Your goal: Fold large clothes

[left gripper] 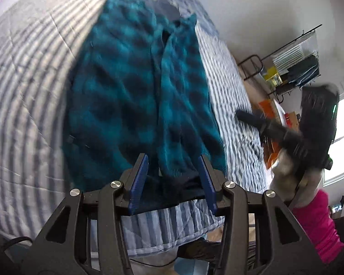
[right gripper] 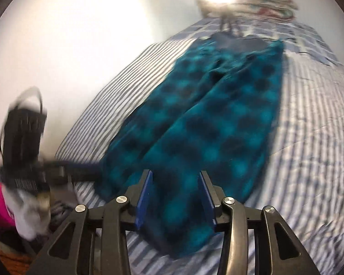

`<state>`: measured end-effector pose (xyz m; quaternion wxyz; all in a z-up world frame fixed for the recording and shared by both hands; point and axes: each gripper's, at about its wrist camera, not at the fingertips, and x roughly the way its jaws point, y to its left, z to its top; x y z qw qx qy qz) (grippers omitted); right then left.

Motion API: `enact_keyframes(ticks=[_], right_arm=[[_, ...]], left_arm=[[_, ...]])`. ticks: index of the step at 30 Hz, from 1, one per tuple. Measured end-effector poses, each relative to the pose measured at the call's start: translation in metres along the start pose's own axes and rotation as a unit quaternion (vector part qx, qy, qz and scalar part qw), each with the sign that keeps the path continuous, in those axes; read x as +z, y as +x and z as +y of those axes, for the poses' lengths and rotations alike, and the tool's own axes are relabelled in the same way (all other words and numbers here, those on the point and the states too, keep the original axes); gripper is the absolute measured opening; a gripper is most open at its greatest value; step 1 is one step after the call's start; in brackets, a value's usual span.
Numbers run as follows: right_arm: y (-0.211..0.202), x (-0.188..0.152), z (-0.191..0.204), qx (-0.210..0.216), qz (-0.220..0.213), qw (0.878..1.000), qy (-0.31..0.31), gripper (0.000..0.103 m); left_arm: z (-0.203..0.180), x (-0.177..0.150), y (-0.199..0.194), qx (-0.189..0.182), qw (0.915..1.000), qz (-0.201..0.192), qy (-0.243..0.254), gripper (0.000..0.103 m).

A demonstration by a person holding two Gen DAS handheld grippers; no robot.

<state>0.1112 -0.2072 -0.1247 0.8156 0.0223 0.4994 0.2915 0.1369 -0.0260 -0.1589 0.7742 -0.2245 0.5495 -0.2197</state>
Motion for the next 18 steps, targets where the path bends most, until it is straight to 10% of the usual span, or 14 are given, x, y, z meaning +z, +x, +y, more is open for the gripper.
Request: enact_keyframes(ticks=[8,18], right_arm=[[0.0,0.059,-0.066,-0.01,-0.04,0.997,0.065,0.05],[0.048,0.114,-0.108,0.0,-0.041,0.993,0.108,0.05]], left_arm=[[-0.004,0.002,0.048,0.016,0.9994,0.032,-0.005,0.045],[-0.046,-0.014,0.02,0.112,0.9842,-0.074,0.116,0.045]])
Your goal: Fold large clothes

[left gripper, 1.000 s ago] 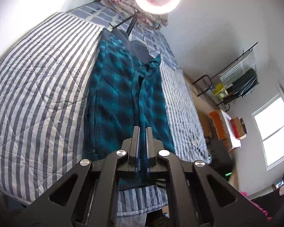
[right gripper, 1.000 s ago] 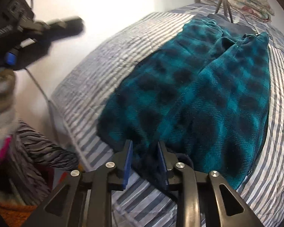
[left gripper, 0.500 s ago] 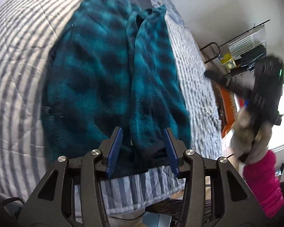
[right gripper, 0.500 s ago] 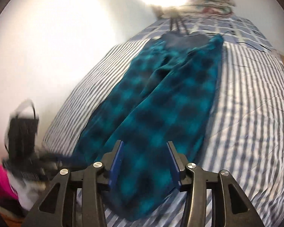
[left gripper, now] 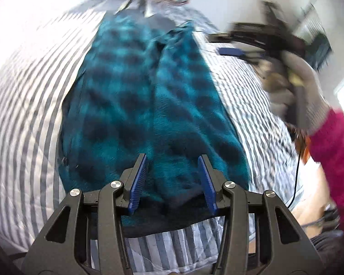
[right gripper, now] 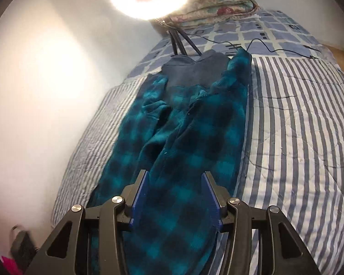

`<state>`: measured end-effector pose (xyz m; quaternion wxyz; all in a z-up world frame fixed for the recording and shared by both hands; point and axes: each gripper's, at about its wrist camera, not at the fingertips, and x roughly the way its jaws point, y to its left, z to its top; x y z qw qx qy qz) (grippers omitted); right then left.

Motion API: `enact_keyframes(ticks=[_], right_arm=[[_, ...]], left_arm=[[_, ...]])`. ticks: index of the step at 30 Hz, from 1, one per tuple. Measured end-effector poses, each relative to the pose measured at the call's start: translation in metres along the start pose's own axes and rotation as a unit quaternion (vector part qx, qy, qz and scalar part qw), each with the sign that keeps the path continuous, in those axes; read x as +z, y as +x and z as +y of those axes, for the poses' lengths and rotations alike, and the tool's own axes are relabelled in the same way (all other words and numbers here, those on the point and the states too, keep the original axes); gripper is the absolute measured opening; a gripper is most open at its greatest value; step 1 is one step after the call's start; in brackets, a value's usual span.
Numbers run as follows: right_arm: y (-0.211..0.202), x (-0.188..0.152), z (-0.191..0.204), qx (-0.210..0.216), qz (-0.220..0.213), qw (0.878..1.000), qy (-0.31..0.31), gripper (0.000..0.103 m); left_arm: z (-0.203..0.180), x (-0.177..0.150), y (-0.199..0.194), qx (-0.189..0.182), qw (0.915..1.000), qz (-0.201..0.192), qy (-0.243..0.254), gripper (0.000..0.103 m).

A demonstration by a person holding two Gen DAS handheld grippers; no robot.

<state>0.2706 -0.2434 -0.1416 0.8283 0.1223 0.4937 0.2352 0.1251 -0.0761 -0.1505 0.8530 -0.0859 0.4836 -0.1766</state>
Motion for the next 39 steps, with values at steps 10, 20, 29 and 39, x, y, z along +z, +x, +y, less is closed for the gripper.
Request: enact_keyframes(ticks=[10,20,29,39], right_arm=[[0.039,0.018,-0.008,0.005,0.007,1.0,0.025,0.051],[0.065,0.078,-0.03,-0.052,-0.041,0.994,0.092,0.059],[0.13,0.113,-0.012,-0.171,0.011,0.985,0.025,0.003],[0.136,0.123,0.06,-0.138,-0.029,0.979,-0.15,0.001]], left_arm=[[-0.002,-0.01,0.043,0.034,0.9972,0.058,0.031,0.006],[0.005,-0.003,0.007,-0.042,0.9984,0.035,-0.016,0.003],[0.004,-0.003,0.018,-0.067,0.9962,0.052,-0.02,0.003],[0.009,-0.017,0.027,-0.081,0.9936,0.069,-0.037,0.002]])
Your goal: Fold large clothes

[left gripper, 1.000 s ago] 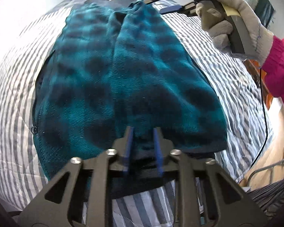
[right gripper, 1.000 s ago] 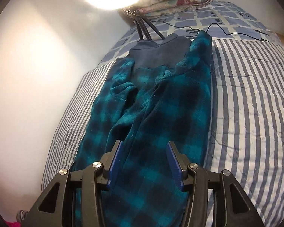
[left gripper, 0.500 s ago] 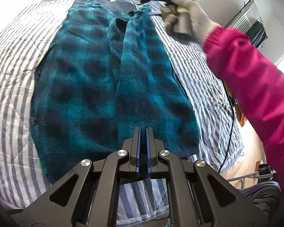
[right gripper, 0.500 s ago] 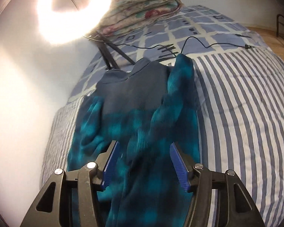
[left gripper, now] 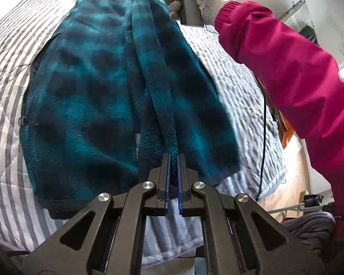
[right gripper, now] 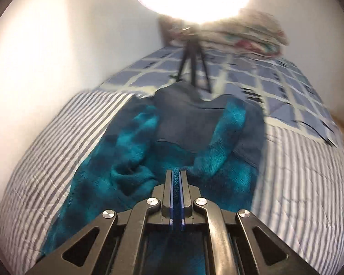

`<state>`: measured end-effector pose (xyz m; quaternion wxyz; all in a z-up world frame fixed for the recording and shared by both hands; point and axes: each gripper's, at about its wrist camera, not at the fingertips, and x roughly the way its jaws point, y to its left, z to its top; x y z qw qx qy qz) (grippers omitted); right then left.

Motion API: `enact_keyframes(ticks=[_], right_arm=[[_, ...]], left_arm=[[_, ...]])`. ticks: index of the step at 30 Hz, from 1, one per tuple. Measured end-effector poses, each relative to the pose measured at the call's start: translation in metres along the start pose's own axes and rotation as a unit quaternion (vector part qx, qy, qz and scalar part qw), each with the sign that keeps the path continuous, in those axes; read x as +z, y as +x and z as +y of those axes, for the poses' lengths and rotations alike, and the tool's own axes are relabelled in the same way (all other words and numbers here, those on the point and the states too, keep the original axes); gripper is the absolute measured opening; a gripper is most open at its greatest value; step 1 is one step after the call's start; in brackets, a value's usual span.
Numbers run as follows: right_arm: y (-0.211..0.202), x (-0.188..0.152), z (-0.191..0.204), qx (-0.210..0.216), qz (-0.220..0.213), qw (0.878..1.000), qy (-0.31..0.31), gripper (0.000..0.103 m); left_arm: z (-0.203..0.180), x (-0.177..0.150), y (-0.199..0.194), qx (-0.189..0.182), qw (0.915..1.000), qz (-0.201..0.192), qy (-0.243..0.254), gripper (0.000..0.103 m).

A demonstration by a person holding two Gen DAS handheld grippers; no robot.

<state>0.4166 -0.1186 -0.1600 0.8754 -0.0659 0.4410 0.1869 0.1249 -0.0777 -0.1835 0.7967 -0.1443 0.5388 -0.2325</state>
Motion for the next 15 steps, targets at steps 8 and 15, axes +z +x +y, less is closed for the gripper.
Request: enact_keyframes(ticks=[8,15], right_arm=[[0.042,-0.006,-0.026,0.004,0.042,0.998,0.051,0.019],[-0.076,-0.056,-0.079,0.067,-0.012,0.988,0.141,0.035]], left_arm=[[0.005,0.003,-0.003,-0.004,0.9999,-0.006,-0.015,0.002],[0.013,0.0,-0.01,-0.01,0.9996,-0.011,-0.025,0.003]])
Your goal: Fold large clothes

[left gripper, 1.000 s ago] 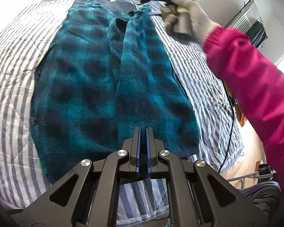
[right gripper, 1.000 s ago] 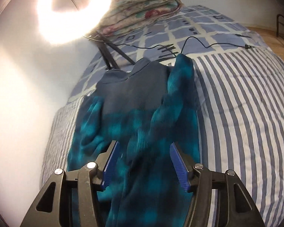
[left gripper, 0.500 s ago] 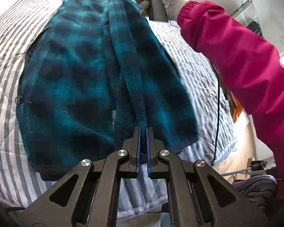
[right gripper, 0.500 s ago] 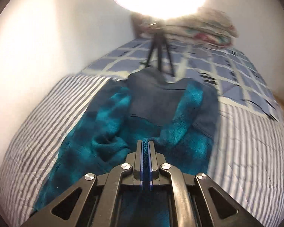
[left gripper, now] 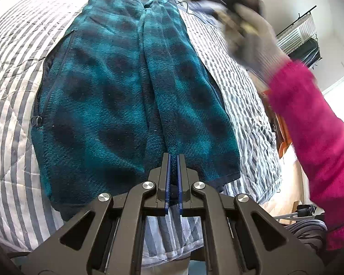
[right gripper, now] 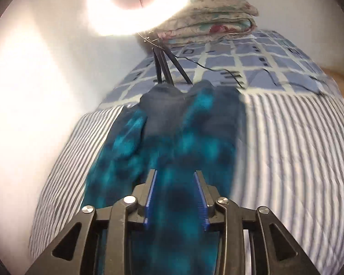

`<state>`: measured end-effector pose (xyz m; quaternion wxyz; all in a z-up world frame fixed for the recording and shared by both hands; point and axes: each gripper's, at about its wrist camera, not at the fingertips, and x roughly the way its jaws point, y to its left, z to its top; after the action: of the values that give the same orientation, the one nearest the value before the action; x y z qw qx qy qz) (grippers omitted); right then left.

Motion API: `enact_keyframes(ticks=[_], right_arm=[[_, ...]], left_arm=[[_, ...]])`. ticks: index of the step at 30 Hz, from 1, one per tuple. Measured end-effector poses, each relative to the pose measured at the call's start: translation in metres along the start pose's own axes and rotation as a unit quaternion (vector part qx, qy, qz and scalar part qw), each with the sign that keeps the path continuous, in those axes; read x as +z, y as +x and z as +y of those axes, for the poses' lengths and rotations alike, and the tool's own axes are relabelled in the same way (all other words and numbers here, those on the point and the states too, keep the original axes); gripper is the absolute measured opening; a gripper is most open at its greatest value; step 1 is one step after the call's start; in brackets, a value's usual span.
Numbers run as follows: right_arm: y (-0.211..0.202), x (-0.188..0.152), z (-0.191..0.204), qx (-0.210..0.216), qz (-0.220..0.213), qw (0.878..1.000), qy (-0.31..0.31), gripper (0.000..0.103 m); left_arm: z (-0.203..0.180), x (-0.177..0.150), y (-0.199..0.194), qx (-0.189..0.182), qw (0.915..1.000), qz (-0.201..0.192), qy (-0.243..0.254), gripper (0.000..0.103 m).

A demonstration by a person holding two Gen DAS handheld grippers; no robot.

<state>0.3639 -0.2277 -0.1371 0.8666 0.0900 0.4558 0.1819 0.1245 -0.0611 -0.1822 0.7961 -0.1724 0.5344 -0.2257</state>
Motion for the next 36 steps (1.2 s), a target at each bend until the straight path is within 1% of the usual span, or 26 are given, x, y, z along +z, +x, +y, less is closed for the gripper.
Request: enact_keyframes(ticks=[2,4,6,9,13,15,16,17,18,19,20,21,22,23,24,25,27,29,30,31,34,36], right_arm=[[-0.025,-0.033,-0.008,0.001,0.022,1.0,-0.01,0.046],[-0.045,-0.073,-0.014,0.015,0.05,0.999,-0.007,0.049],[-0.059,-0.113,-0.021,0.049,0.084,0.995,0.015,0.05],[-0.072,-0.165,-0.022,0.1,0.118,0.986,0.057,0.052],[-0.077,-0.206,-0.02,0.157,0.149,0.972,0.09,0.056],[-0.071,-0.219,-0.016,0.16,0.166,0.969,0.091,0.054],[-0.068,-0.224,-0.014,0.164,0.171,0.967,0.09,0.036],[-0.064,-0.228,-0.011,0.178,0.177,0.964,0.091,0.016],[-0.065,-0.229,-0.007,0.166,0.177,0.967,0.083,0.015],[-0.07,-0.228,-0.002,0.15,0.176,0.971,0.066,0.011],[-0.081,-0.223,0.005,0.129,0.172,0.976,0.041,0.011],[-0.093,-0.217,0.01,0.109,0.163,0.98,0.022,0.01],[-0.107,-0.212,0.012,0.091,0.149,0.985,0.008,0.005],[-0.114,-0.206,0.012,0.076,0.139,0.987,0.0,0.005],[-0.118,-0.205,0.011,0.066,0.136,0.988,0.001,0.005],[-0.114,-0.208,0.011,0.055,0.142,0.988,0.001,0.006],[-0.096,-0.217,0.016,0.035,0.166,0.985,-0.009,0.007],[-0.082,-0.221,0.024,0.012,0.183,0.983,-0.03,0.017],[-0.083,-0.219,0.027,-0.001,0.178,0.983,-0.041,0.022],[-0.088,-0.215,0.029,-0.009,0.165,0.985,-0.047,0.027],[-0.108,-0.194,0.036,-0.017,0.104,0.993,-0.055,0.027],[-0.111,-0.176,0.04,-0.01,0.062,0.996,-0.057,0.027]], left_arm=[[0.003,-0.001,-0.002,0.001,1.0,-0.001,-0.002,0.002],[0.005,-0.002,-0.003,-0.001,1.0,-0.002,-0.005,0.003],[0.004,-0.002,-0.002,-0.001,1.0,-0.003,-0.007,0.003],[0.009,-0.001,-0.004,-0.009,0.9998,0.0,-0.018,0.003],[0.009,-0.002,-0.009,-0.01,0.9998,-0.003,-0.019,0.002],[0.012,-0.001,-0.008,-0.017,0.9995,-0.002,-0.028,0.003],[0.013,0.0,-0.008,-0.024,0.9991,-0.001,-0.035,0.002],[0.01,0.0,-0.01,-0.032,0.9986,-0.001,-0.041,0.002],[0.009,0.002,-0.012,-0.043,0.9979,-0.002,-0.047,0.002],[0.007,0.004,-0.015,-0.063,0.9967,-0.005,-0.052,0.002],[0.003,0.005,-0.018,-0.073,0.996,-0.008,-0.051,0.002],[-0.001,0.005,-0.02,-0.071,0.9965,-0.012,-0.042,0.002],[-0.004,0.006,-0.018,-0.055,0.998,-0.012,-0.028,0.002],[-0.005,0.005,-0.013,-0.045,0.9987,-0.008,-0.023,0.002],[-0.002,0.003,-0.005,-0.035,0.999,0.006,-0.028,0.002],[0.0,0.0,0.004,-0.024,0.9991,0.019,-0.029,0.002],[0.002,-0.003,0.012,-0.007,0.9993,0.027,-0.026,0.002],[0.002,-0.005,0.01,-0.004,0.9995,0.023,-0.022,0.002],[0.0,-0.005,0.007,0.0,0.9997,0.019,-0.013,0.002],[-0.001,-0.007,0.004,0.001,0.9999,0.015,-0.007,0.002],[-0.001,-0.011,-0.001,0.001,0.9999,0.01,-0.003,0.002],[0.0,-0.012,-0.004,-0.002,0.9999,0.008,-0.005,0.002]])
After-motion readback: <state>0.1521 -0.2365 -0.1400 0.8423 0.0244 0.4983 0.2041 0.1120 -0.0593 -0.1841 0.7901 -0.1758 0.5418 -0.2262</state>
